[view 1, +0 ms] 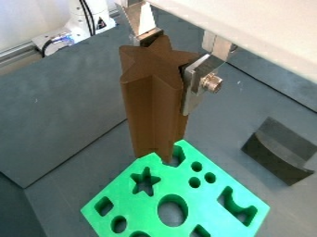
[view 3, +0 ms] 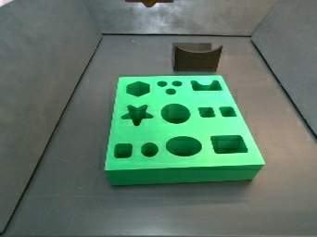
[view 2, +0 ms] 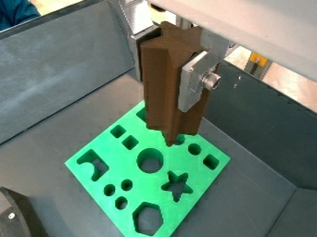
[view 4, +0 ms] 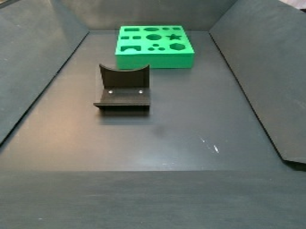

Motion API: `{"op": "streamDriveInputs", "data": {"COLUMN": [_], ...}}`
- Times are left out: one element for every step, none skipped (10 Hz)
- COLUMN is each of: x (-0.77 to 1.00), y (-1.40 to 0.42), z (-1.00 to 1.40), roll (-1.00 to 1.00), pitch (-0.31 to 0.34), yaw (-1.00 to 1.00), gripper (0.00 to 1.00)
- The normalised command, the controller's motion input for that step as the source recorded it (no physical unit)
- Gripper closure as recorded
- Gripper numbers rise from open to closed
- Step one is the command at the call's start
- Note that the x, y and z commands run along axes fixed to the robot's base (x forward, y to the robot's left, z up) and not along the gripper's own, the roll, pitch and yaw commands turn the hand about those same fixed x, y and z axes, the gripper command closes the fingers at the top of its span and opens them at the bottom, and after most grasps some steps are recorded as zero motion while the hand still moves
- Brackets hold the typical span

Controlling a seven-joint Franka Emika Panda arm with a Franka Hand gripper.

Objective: Insert the star object.

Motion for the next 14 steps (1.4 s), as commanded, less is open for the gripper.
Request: {"op": "streamDriveInputs", "data": {"x": [-0.05, -0.05, -0.06, -0.05, 0.00, 0.00, 0.00, 0.03, 0.16, 0.21, 0.18, 0.07, 0.00, -0.04], "y": [0.00, 0.00, 0.00, 0.00, -0.01, -0.01, -0.07, -0.11, -0.10, -0.08, -0.01, 0.00, 0.00, 0.00], "z": [-1.00, -1.00, -1.00, -1.00, -1.00, -1.00, -1.00, -1.00, -1.00, -0.86, -0.72, -0.71, -0.73, -0.63], "roll": [0.08, 0.08, 0.07, 0.06, 0.07, 0.09, 0.07, 0.07, 0.03, -0.01, -0.10, -0.05, 0.00, 0.04], "pitch": [-0.020, -0.020, -0.020, -0.019, -0.017, -0.019, -0.043, -0.049, -0.011, -0.014, -0.024, -0.023, -0.013, -0.016], "yaw": [0.02, 0.02, 0.03, 0.02, 0.01, 0.01, 0.00, 0.00, 0.00, 0.00, 0.00, 0.00, 0.00, 0.01], "gripper": [1.00, 1.00, 1.00, 1.00, 1.00, 1.00, 1.00, 1.00, 1.00, 1.00, 1.00, 1.00, 1.00, 1.00]}}
